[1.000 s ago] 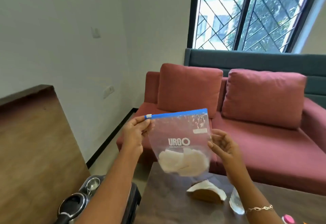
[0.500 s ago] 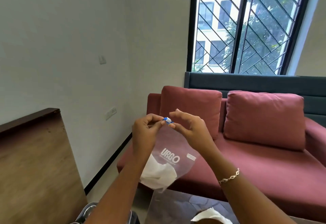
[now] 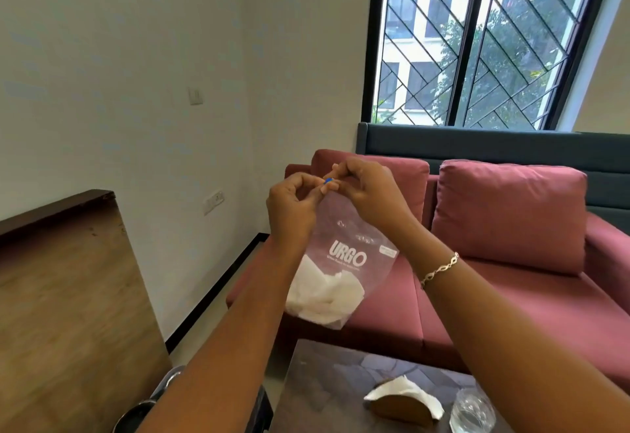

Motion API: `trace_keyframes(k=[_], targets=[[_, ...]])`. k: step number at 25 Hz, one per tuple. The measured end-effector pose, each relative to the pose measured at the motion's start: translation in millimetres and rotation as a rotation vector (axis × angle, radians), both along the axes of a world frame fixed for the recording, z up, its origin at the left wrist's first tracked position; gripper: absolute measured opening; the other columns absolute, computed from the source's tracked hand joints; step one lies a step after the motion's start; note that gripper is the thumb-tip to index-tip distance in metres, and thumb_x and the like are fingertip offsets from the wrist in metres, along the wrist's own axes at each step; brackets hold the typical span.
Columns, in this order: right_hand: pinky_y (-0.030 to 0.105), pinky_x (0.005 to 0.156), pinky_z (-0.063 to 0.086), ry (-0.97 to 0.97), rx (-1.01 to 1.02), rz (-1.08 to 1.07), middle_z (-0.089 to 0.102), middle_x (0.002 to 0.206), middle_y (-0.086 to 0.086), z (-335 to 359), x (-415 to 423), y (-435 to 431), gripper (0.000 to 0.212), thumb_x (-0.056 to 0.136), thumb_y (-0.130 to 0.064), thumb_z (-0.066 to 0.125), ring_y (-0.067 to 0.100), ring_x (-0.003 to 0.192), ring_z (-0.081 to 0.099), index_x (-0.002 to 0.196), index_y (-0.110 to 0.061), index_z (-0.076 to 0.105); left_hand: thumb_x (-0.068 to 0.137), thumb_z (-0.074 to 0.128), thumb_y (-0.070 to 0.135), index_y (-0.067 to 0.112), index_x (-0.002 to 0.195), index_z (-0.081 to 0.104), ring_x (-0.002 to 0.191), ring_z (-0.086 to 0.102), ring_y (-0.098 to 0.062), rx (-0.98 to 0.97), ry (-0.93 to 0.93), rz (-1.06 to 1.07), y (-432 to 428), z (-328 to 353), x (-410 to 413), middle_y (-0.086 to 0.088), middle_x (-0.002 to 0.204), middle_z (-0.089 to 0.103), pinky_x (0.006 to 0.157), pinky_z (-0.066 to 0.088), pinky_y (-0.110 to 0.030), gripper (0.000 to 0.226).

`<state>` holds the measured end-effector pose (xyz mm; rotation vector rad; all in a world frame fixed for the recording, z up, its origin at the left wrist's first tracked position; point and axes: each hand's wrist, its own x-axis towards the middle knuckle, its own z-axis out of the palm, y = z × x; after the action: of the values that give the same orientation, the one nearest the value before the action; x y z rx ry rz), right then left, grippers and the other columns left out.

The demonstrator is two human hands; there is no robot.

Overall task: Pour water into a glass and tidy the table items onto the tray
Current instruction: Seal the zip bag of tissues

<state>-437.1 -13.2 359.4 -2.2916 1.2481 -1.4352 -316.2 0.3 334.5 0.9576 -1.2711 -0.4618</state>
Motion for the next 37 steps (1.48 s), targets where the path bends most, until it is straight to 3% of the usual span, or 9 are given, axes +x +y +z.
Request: trace_keyframes(k=[4, 9, 14, 19, 24, 26, 29, 33, 37], targets=[[0.040, 0.080, 0.051, 0.058, -0.022, -0.036, 0.071, 0.093, 0.009, 3.9, -6.1, -2.3, 0.009, 0.083, -0.013, 0.064, 0.025, 0.086, 0.064, 0.086, -0.005, 0.063, 0.078, 0.070, 0.007, 0.000, 0.080, 0.065, 0.064, 0.056, 0.003, -0.019, -0.015, 0.062, -1.3, 4.1, -10.1, -0.004, 0.077, 0.062, 0.060, 0.042, 0.000, 0.009], [0.035, 0.075, 0.049, 0.112, -0.047, -0.058, 0.070, 0.094, 0.010, 0.7, -15.1, -1.5, 0.008, 0.086, -0.013, 0.061, 0.025, 0.082, 0.063, 0.087, -0.005, 0.060, 0.079, 0.068, 0.006, -0.003, 0.083, 0.064, 0.066, 0.053, 0.000, -0.020, -0.021, 0.078, -1.0, 3.0, -18.3, -0.005, 0.079, 0.061, 0.061, 0.041, 0.002, 0.011], [0.036, 0.082, 0.051, 0.105, 0.016, -0.088, 0.071, 0.095, 0.009, -10.3, -39.0, -5.1, 0.003, 0.085, -0.010, 0.061, 0.025, 0.087, 0.065, 0.084, -0.007, 0.060, 0.083, 0.063, 0.003, 0.003, 0.080, 0.061, 0.066, 0.055, -0.005, 0.021, 0.097, 0.084, -3.4, 1.9, -12.2, -0.002, 0.077, 0.060, 0.067, 0.049, -0.014, 0.004], [0.029, 0.083, 0.050, 0.090, 0.084, -0.120, 0.070, 0.097, 0.008, -18.1, -72.7, -6.2, 0.012, 0.085, -0.009, 0.061, 0.019, 0.091, 0.064, 0.080, -0.016, 0.053, 0.081, 0.064, 0.002, 0.022, 0.064, 0.056, 0.067, 0.055, -0.010, 0.064, 0.207, 0.096, -9.1, 1.2, 7.6, 0.006, 0.067, 0.057, 0.076, 0.052, -0.029, 0.028], [0.036, 0.089, 0.049, 0.068, 0.119, -0.147, 0.070, 0.100, 0.011, -22.1, -92.0, -5.5, 0.013, 0.086, -0.007, 0.060, 0.025, 0.098, 0.063, 0.078, -0.013, 0.052, 0.081, 0.064, 0.000, 0.021, 0.064, 0.058, 0.070, 0.055, -0.015, 0.076, 0.281, 0.080, -8.6, -2.4, 14.3, 0.003, 0.067, 0.058, 0.079, 0.052, -0.034, 0.028], [0.027, 0.082, 0.048, 0.048, 0.137, -0.152, 0.069, 0.098, 0.009, -23.9, -95.0, -5.4, 0.011, 0.086, -0.007, 0.060, 0.023, 0.095, 0.062, 0.079, -0.012, 0.052, 0.082, 0.063, 0.000, 0.020, 0.065, 0.058, 0.068, 0.056, -0.015, 0.082, 0.299, 0.068, -8.3, -2.8, 15.2, 0.001, 0.068, 0.059, 0.078, 0.053, -0.035, 0.026], [0.022, 0.070, 0.043, -0.081, 0.151, -0.130, 0.063, 0.085, 0.004, -26.5, -99.2, -7.0, 0.011, 0.085, -0.016, 0.062, 0.018, 0.080, 0.055, 0.078, -0.016, 0.053, 0.087, 0.057, 0.003, 0.017, 0.072, 0.056, 0.075, 0.066, -0.023, 0.079, 0.309, -0.033, -3.2, -2.0, 10.1, -0.011, 0.077, 0.065, 0.079, 0.057, -0.038, 0.020], [0.031, 0.075, 0.051, -0.545, 0.251, 0.215, 0.064, 0.081, -0.004, -33.9, -93.7, 6.7, 0.008, 0.085, -0.019, 0.061, 0.018, 0.082, 0.061, 0.090, -0.022, 0.055, 0.093, 0.048, 0.004, 0.011, 0.078, 0.051, 0.060, 0.069, -0.012, 0.075, 0.410, -0.174, 4.3, 6.5, 8.7, -0.007, 0.070, 0.065, 0.068, 0.060, -0.038, 0.016], [0.032, 0.076, 0.056, -0.618, 0.458, 0.327, 0.070, 0.084, 0.003, -52.7, -80.0, 22.5, 0.053, 0.066, -0.015, 0.069, 0.018, 0.079, 0.068, 0.114, -0.021, 0.047, 0.091, 0.051, 0.005, 0.013, 0.077, 0.053, 0.079, 0.065, -0.031, 0.135, 0.517, -0.142, -1.5, 8.4, 20.5, -0.012, 0.074, 0.063, 0.088, 0.049, -0.059, 0.017]])
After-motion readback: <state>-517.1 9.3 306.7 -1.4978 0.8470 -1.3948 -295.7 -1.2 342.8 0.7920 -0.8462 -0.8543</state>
